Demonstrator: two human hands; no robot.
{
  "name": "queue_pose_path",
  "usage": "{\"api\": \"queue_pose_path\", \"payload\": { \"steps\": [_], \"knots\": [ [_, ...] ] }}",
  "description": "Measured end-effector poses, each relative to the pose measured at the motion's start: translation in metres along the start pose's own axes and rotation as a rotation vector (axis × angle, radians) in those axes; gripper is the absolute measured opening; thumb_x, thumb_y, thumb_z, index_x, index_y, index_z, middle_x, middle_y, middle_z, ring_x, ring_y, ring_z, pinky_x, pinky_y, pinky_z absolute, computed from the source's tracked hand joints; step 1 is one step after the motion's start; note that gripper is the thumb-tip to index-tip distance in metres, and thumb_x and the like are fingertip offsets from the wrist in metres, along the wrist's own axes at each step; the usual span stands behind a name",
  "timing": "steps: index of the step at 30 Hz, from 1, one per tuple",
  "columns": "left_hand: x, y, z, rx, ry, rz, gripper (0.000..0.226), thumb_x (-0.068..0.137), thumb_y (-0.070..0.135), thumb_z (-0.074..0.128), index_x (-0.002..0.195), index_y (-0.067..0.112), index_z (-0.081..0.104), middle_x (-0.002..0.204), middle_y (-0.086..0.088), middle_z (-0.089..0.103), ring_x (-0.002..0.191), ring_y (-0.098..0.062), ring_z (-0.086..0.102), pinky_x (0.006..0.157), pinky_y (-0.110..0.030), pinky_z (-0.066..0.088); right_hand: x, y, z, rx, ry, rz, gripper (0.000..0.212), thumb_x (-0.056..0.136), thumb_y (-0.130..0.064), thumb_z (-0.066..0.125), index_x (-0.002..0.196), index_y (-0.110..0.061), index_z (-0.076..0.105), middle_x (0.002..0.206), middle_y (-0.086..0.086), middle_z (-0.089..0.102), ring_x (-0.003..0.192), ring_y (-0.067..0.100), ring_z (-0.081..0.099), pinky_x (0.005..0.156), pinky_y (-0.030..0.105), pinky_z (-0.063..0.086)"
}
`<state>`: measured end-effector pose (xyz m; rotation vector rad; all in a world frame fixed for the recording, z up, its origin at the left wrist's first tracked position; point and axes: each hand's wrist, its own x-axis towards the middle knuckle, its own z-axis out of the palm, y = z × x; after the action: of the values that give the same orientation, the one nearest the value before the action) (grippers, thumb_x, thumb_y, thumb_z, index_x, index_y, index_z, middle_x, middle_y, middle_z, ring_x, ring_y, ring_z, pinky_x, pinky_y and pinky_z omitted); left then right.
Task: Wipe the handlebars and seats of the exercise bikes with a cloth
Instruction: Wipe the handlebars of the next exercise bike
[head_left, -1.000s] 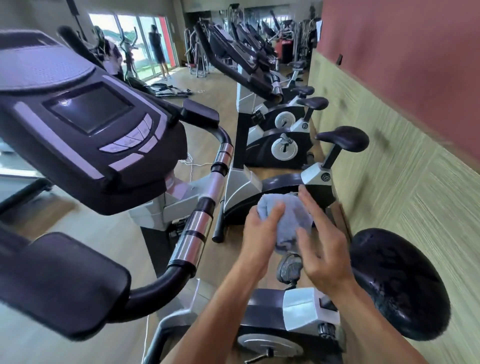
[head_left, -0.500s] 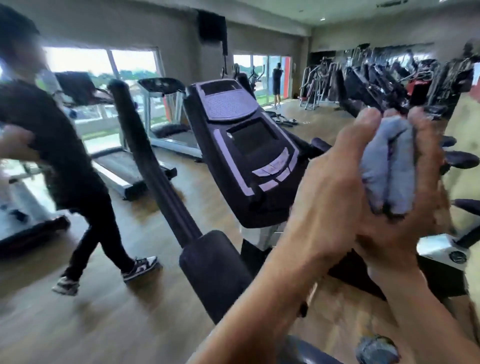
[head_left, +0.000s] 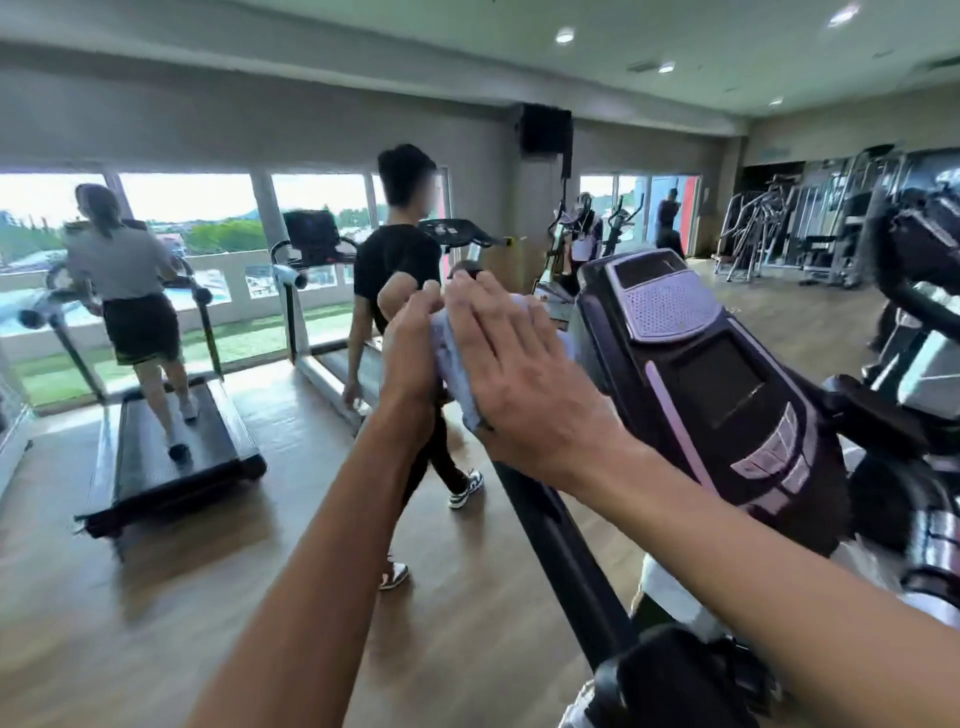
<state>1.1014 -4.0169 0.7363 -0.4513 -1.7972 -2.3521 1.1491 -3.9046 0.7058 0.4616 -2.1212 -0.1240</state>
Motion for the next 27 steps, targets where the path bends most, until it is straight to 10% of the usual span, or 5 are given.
{"api": "queue_pose_path", "payload": {
  "steps": [4,11,15,21,27],
  "knots": [
    [0.014,-0.017,0.006,-0.268,-0.231,-0.123,0.019,0.103,0.030,0.048,0.110,0.015,0.056,0.079,0.006,0.070,0.077,-0.004,0.068,0.066,-0.017,0.058,-0.007,-0.011,0.011,0.045,-0.075,0.043,0.097,0.095,-0.059,0.044,0.162,-0.002,0.005,0.171,0.016,-0.002,0.158,0.031,-0.007,0.124,0.061,0.005],
    [0.027,-0.024,0.006,-0.397,-0.325,-0.193,0.055,0.103,0.041,0.045,0.133,-0.004,0.056,0.092,-0.011,0.068,0.081,-0.016,0.068,0.067,-0.023,0.057,0.006,-0.008,0.015,0.563,0.147,0.390,0.078,0.102,-0.039,0.045,0.163,-0.009,0.008,0.172,0.008,0.003,0.159,0.016,-0.003,0.129,0.045,0.005],
    [0.032,-0.023,0.002,-0.310,-0.345,-0.207,0.046,0.106,0.038,0.041,0.096,-0.001,0.064,0.068,-0.010,0.065,0.062,-0.018,0.066,0.055,-0.021,0.054,0.011,-0.006,0.029,0.334,0.127,0.432,0.093,0.092,-0.059,0.046,0.162,-0.006,0.017,0.168,0.018,0.015,0.157,0.029,0.013,0.125,0.049,0.023],
    [0.034,-0.014,0.002,-0.415,-0.458,-0.142,0.058,0.101,0.030,0.027,0.134,-0.008,0.057,0.127,-0.027,0.066,0.117,-0.038,0.064,0.108,-0.042,0.048,-0.007,-0.010,0.023,0.321,0.074,0.400,0.087,0.088,-0.054,0.050,0.158,-0.006,0.029,0.146,0.014,0.044,0.128,0.032,0.050,0.097,0.045,0.053],
    [0.034,-0.015,-0.003,-0.379,-0.485,-0.177,0.077,0.104,0.057,0.029,0.143,-0.007,0.048,0.134,-0.024,0.064,0.129,-0.037,0.061,0.109,-0.044,0.048,-0.025,-0.016,0.025,0.277,0.052,0.373,0.088,0.094,-0.052,0.049,0.159,0.001,0.023,0.159,0.021,0.034,0.143,0.037,0.039,0.109,0.050,0.046]
  ]
}}
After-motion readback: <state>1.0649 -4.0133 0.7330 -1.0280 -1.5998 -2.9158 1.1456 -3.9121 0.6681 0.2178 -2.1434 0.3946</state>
